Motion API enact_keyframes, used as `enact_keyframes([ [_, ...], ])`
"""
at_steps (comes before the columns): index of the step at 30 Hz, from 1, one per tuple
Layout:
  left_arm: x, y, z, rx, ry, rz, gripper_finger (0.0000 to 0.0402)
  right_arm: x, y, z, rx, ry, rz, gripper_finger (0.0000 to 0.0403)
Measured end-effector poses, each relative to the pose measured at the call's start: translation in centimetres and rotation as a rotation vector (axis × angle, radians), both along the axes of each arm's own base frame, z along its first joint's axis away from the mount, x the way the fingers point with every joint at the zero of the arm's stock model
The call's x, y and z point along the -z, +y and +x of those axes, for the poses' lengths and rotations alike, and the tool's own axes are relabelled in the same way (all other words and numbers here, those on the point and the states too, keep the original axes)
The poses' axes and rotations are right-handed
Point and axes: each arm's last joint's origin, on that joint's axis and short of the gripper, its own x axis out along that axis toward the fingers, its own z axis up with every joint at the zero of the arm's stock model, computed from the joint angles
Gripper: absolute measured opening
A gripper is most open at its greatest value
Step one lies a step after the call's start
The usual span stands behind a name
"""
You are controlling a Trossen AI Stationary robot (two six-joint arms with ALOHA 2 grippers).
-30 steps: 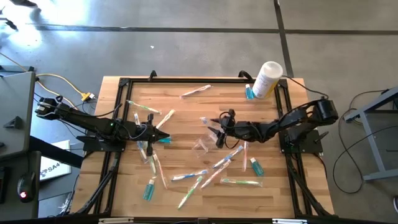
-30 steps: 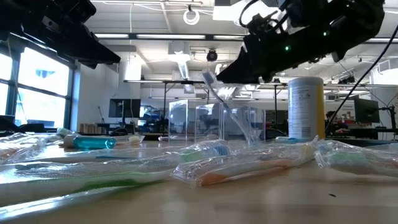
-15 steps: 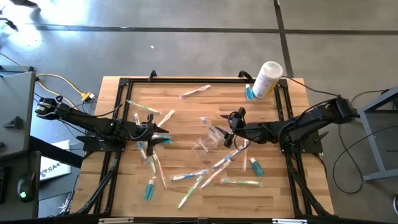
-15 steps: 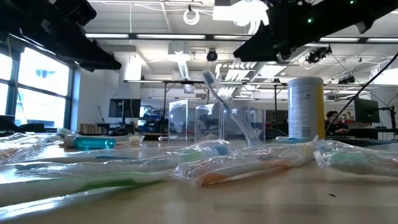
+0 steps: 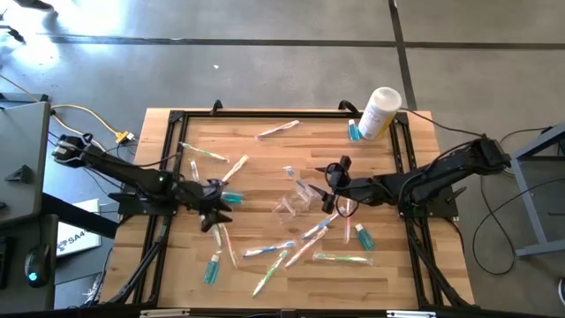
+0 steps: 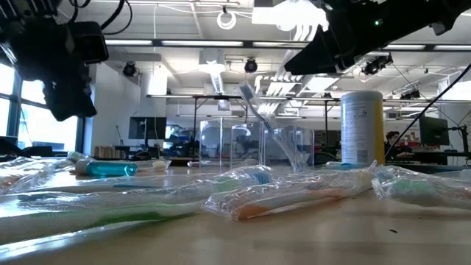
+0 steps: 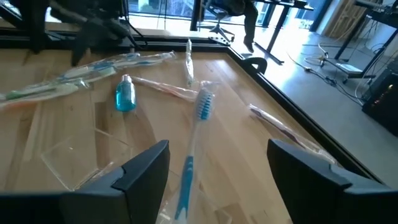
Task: Pick & Place toothbrushing station
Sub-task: Put the blue mouthwash into the transparent organizer
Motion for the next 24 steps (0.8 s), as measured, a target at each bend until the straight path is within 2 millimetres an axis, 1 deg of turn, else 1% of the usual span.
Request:
enact_keyframes([
  [3, -1.2, -1.6, 1.5, 0.032, 0.061, 0.004, 0.0214, 0.0, 0.0, 0.0, -0.006, 0.010, -0.016, 0.0262],
  [6, -2.5, -3.3, 3.5, 0.015, 0.232, 0.014, 0.0214, 0.0, 0.0, 0.0, -0.009, 0.016, -0.028, 0.0262],
  [10, -3.5, -5.5, 5.8, -0.123, 0.594, -0.002, 0.0214, 0.0, 0.0, 0.0, -0.013, 0.024, -0.041, 0.0262],
  [13, -3.5, -7.0, 7.5, -0.297, 0.881, -0.093, 0.0214, 0.0, 0.0, 0.0, -0.019, 0.032, -0.058, 0.0262],
  [15, -3.4, -8.0, 8.7, -0.363, 1.028, -0.167, 0.0214, 0.0, 0.0, 0.0, -0.022, 0.036, -0.067, 0.0262],
  [18, -3.2, -9.3, 10.5, -0.350, 1.119, -0.232, 0.0214, 0.0, 0.0, 0.0, -0.023, 0.036, -0.068, 0.0262],
  [20, -3.3, -10.1, 11.7, -0.342, 1.140, -0.322, 0.0214, 0.0, 0.0, 0.0, -0.023, 0.037, -0.069, 0.0262],
  [22, -3.7, -10.7, 12.3, -0.366, 1.173, -0.387, 0.0214, 0.1, 0.0, 0.0, -0.025, 0.041, -0.074, 0.0262],
  [24, -4.4, -11.6, 12.5, -0.395, 1.159, -0.414, 0.0214, 0.2, 0.0, -0.1, -0.030, 0.058, -0.089, 0.0262],
])
